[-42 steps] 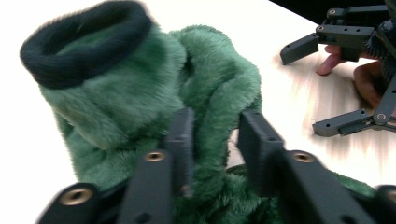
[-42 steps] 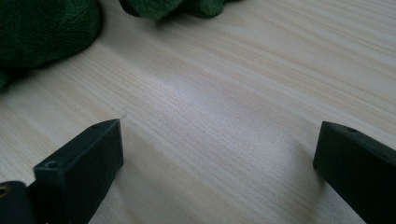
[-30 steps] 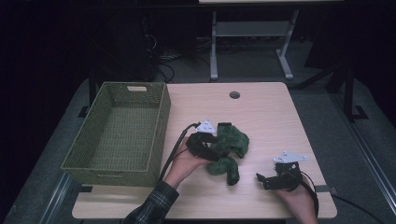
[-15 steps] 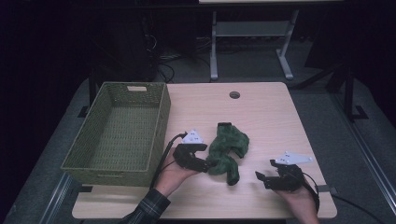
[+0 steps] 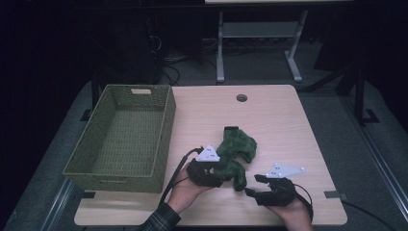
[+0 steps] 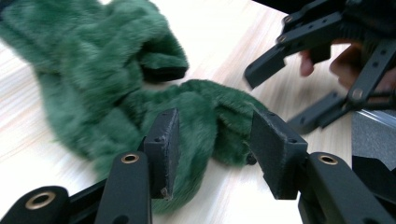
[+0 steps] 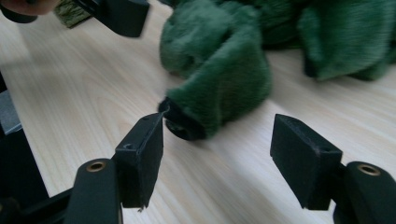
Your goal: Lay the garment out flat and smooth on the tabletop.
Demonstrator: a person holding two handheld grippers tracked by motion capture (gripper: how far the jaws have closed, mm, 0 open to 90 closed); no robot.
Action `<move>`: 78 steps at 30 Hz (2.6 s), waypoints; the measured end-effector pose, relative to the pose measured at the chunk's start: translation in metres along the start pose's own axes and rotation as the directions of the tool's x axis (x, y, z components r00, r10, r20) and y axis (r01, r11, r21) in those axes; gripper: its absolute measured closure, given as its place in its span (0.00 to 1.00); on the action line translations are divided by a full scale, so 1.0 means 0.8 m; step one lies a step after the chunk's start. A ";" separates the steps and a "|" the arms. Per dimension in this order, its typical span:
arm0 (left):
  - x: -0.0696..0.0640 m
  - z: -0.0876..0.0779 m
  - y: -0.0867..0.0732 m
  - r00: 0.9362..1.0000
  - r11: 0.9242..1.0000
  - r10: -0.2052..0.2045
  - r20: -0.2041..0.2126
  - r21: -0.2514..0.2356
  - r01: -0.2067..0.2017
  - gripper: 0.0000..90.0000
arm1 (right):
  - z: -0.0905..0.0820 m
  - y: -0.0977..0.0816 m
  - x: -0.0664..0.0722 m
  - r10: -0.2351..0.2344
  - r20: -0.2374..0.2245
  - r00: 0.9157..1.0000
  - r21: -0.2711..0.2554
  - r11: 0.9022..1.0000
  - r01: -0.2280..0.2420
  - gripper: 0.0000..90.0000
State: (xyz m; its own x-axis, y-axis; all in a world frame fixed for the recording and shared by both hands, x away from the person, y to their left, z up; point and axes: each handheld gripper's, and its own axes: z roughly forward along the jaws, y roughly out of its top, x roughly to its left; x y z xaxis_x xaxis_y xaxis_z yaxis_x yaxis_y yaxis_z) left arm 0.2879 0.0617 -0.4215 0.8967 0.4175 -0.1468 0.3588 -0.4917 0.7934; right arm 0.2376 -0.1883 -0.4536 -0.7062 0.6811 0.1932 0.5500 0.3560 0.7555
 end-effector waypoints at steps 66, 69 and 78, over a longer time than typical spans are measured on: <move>0.002 0.010 -0.020 0.999 0.989 -0.044 0.000 0.144 0.044 0.98 | -0.035 -0.005 -0.065 -0.042 0.184 0.982 0.045 0.998 0.034 0.97; 0.008 0.019 -0.027 0.999 0.983 -0.055 0.000 0.176 0.054 1.00 | -0.026 -0.008 -0.071 -0.056 0.191 0.980 0.093 0.995 0.038 0.98; 0.024 0.017 -0.041 0.998 0.966 0.000 -0.070 0.259 0.018 1.00 | -0.023 -0.018 -0.069 -0.038 0.151 0.988 0.172 0.985 0.011 1.00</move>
State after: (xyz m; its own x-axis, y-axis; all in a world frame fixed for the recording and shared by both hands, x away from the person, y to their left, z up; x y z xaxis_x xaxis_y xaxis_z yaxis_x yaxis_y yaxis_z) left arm 0.2973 0.0755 -0.4580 0.8766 0.4697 -0.1048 0.4295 -0.6653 0.6107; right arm 0.2602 -0.2426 -0.4636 -0.6511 0.7560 0.0678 0.6104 0.4684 0.6387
